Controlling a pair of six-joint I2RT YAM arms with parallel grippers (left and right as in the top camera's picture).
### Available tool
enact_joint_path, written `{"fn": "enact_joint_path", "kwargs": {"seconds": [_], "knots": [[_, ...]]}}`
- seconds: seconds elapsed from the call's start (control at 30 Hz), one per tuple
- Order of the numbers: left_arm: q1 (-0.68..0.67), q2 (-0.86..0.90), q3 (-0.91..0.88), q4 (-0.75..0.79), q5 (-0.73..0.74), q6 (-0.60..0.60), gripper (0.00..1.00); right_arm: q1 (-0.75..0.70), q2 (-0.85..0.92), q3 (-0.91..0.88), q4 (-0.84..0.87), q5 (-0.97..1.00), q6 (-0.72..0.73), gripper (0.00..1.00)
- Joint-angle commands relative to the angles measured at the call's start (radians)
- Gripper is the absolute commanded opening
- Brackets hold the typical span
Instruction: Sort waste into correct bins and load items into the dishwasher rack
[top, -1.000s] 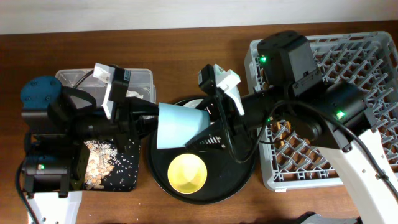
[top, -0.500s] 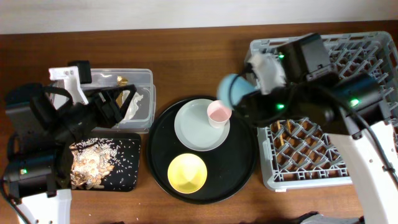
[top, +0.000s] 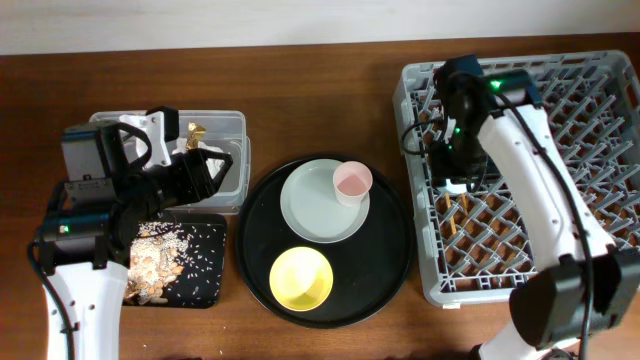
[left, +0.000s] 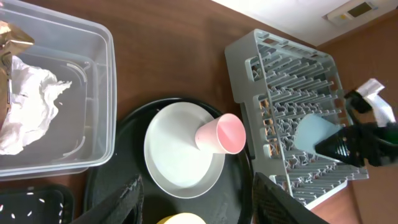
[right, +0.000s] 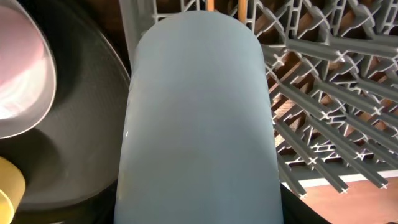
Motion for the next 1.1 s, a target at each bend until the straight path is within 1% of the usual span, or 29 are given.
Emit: {"fn": "enact_joint_path", "kwargs": {"seconds": [0.0,0.13,0.17,0.23,0.33,0.37,0.43,0.53,0.6,0.63,0.7,0.73,0.77,0.8,0.87,0.93,1.03,1.07], "knots": [[-0.004,0.004,-0.006,0.002,-0.006,0.021,0.55,-0.034,0.023,-0.007,0.014,0.034,0.012,0.49],[-0.004,0.004,-0.006,0.003,-0.006,0.021,0.55,-0.052,0.025,-0.081,0.087,0.033,0.012,0.5],[-0.004,0.004,-0.006,0.003,-0.006,0.021,0.55,-0.052,0.025,-0.101,0.104,0.033,0.012,0.53],[-0.004,0.004,-0.006,0.003,-0.006,0.021,0.55,-0.052,0.025,-0.128,0.124,0.033,0.011,0.55],[-0.004,0.004,-0.006,0.002,-0.006,0.021,0.56,-0.052,0.025,-0.128,0.122,0.033,0.012,0.7],[-0.004,0.004,-0.006,0.002,-0.006,0.021,0.56,-0.052,0.025,-0.128,0.118,0.033,0.012,0.8],[-0.004,0.004,-0.006,0.003,-0.006,0.021,0.56,-0.052,0.025,-0.128,0.112,0.033,0.012,0.85],[-0.019,0.005,-0.006,0.003,-0.007,0.02,0.56,-0.052,0.016,-0.11,0.111,0.028,0.011,0.86],[-0.148,0.039,-0.006,0.045,-0.072,0.019,0.56,-0.052,-0.056,-0.004,0.073,-0.009,0.0,0.87],[-0.241,0.075,-0.006,0.073,-0.121,-0.008,0.56,-0.052,-0.101,0.042,0.043,-0.01,0.001,0.89],[-0.388,0.157,-0.006,0.134,-0.226,-0.053,0.56,-0.052,-0.19,0.06,0.022,-0.013,0.001,0.9],[-0.476,0.224,-0.006,0.192,-0.266,-0.058,0.55,-0.052,-0.238,0.06,0.013,-0.013,0.001,0.9],[-0.534,0.283,-0.006,0.239,-0.282,-0.082,0.55,-0.052,-0.284,0.06,-0.004,-0.013,0.001,0.9],[-0.606,0.376,-0.006,0.311,-0.34,-0.094,0.55,-0.052,-0.317,0.06,-0.025,-0.013,0.001,0.9],[-0.683,0.517,-0.006,0.414,-0.448,-0.094,0.55,-0.052,-0.344,0.06,-0.058,-0.012,0.001,0.9],[-0.711,0.626,-0.006,0.464,-0.505,-0.094,0.55,-0.052,-0.343,0.051,-0.059,-0.011,0.001,0.9],[-0.71,0.683,-0.006,0.464,-0.59,-0.094,0.54,-0.052,-0.343,0.051,-0.058,-0.011,0.001,0.9],[-0.711,0.686,-0.006,0.463,-0.59,-0.094,0.54,-0.052,-0.343,0.051,-0.058,-0.011,0.001,0.9]]}}
